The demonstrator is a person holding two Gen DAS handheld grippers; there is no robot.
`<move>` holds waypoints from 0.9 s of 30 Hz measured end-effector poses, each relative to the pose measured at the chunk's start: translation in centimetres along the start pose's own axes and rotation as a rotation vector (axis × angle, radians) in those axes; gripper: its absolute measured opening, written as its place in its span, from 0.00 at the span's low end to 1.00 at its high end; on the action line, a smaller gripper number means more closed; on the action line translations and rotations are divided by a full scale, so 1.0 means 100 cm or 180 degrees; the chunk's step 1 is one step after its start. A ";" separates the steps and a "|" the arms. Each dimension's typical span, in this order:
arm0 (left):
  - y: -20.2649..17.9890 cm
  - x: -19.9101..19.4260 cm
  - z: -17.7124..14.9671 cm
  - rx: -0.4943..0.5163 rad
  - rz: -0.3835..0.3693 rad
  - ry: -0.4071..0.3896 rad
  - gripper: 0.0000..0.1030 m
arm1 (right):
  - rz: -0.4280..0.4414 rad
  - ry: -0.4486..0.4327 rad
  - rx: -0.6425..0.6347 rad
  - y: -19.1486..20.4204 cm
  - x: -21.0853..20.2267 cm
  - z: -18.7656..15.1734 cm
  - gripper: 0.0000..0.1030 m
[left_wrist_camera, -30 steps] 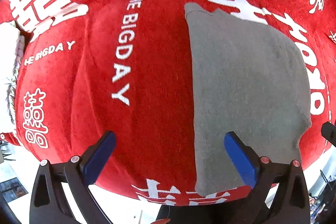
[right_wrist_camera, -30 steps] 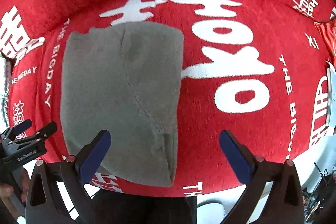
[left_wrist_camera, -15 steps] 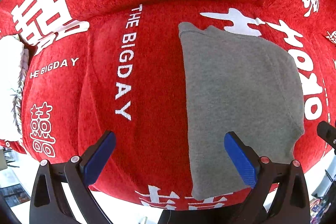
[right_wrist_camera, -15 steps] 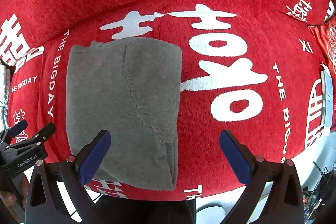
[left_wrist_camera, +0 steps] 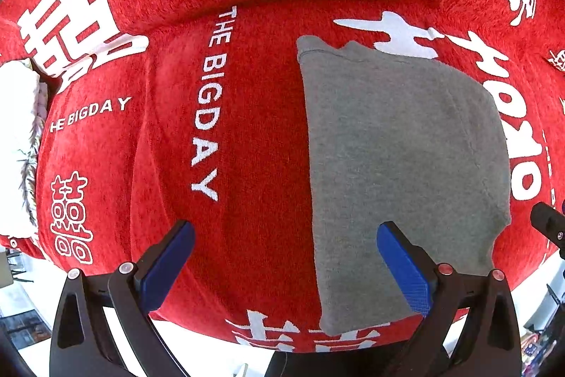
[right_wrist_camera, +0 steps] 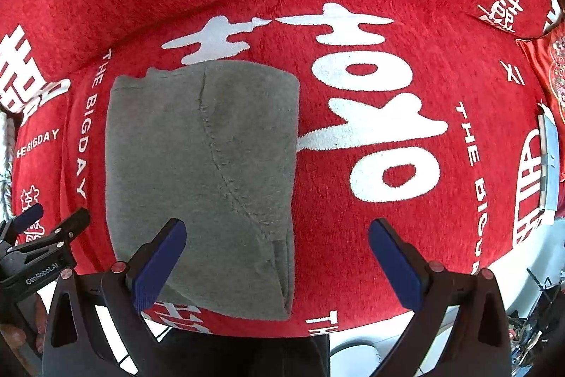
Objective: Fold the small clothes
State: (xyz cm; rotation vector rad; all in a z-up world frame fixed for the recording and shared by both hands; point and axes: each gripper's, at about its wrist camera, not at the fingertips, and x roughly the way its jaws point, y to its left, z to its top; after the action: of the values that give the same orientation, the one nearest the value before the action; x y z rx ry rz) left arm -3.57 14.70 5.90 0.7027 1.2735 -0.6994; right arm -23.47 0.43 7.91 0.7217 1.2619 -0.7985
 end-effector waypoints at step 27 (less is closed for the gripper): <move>-0.003 0.001 -0.004 0.0023 0.0003 0.0005 1.00 | 0.0005 0.0030 -0.0053 0.007 0.003 -0.002 1.00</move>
State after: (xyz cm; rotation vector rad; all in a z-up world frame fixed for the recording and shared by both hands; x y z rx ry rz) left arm -4.02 14.87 5.75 0.7100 1.2724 -0.7032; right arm -23.01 0.94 7.56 0.7138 1.2749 -0.7833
